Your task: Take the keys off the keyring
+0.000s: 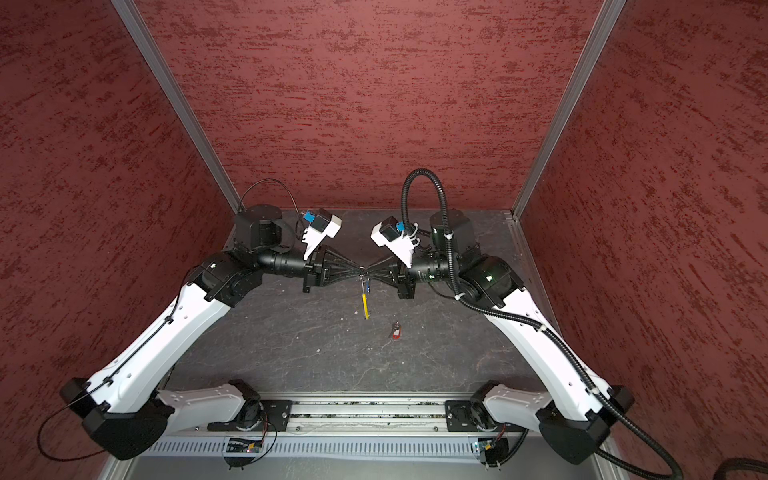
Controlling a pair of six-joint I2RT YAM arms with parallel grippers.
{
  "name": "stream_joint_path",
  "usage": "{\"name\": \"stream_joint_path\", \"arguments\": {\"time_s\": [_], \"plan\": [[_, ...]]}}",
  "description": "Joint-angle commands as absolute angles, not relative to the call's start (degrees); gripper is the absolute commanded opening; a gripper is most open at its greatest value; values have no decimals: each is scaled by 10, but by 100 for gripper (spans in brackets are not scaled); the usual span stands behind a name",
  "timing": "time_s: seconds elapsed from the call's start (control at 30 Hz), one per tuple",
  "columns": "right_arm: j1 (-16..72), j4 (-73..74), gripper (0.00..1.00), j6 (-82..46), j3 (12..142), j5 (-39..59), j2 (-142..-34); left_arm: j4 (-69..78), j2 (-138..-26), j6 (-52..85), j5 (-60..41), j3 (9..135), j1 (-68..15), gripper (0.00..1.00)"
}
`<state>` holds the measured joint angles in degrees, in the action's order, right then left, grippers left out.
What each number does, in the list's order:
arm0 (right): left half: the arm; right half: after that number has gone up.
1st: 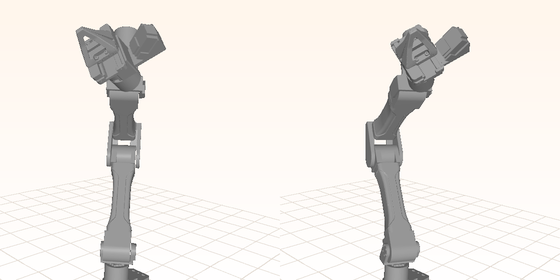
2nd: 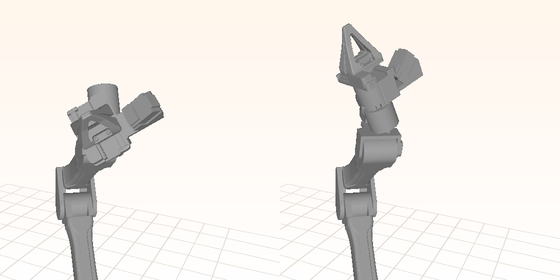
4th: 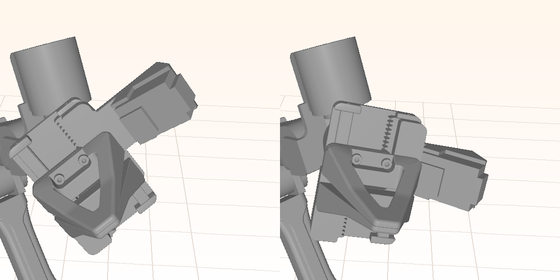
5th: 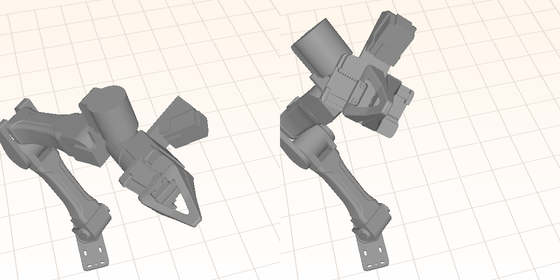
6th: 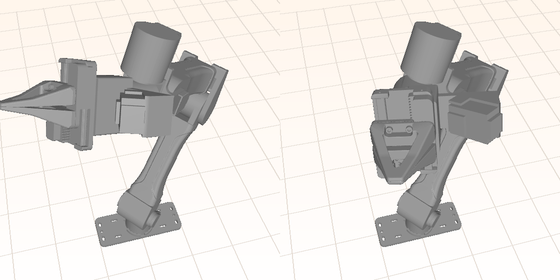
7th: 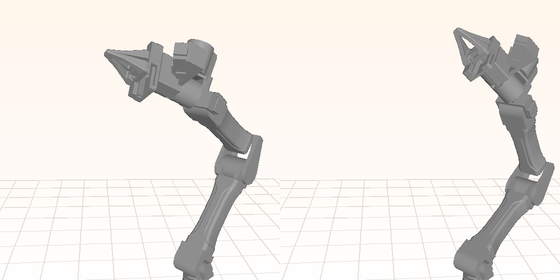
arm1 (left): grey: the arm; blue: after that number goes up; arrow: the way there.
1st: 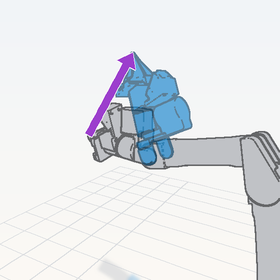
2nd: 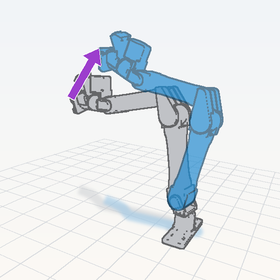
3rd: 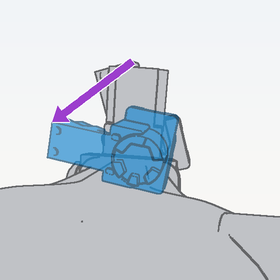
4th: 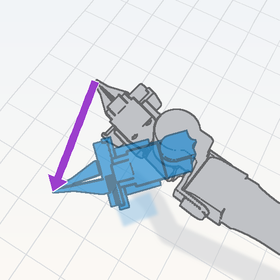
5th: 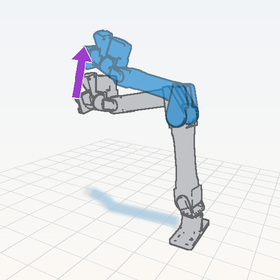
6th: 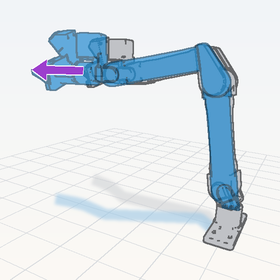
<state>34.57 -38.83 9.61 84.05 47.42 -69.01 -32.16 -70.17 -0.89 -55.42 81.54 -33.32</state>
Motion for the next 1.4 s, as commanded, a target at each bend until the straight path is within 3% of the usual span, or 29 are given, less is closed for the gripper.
{"name": "stream_joint_path", "arguments": {"time_s": [0.0, 0.07, 0.17, 0.33, 0.4, 0.47, 0.6, 0.93, 1.37], "plan": [[344, -358, 0, 100, 850, 475, -696, -318, -691, -13, -574, 822, -342, 12], [344, -357, 0, 98, 851, 475, -696, -309, -692, -5, -576, 819, -344, 11], [344, -352, 0, 95, 851, 474, -696, -290, -690, 8, -578, 814, -344, 1], [345, -327, 0, 78, 841, 457, -683, -241, -671, 25, -564, 789, -345, 0], [344, -296, 14, 62, 826, 437, -668, -217, -658, 29, -551, 773, -346, 0], [344, -253, 33, 38, 800, 415, -645, -189, -648, 38, -543, 757, -343, 0], [345, -142, 47, -8, 743, 385, -600, -140, -635, 56, -537, 735, -339, 0], [347, 22, 52, -118, 647, 444, -572, -38, -611, 109, -531, 695, -331, 0], [364, 17, 49, -121, 649, 468, -587, -27, -597, 129, -510, 680, -325, 0]]}}
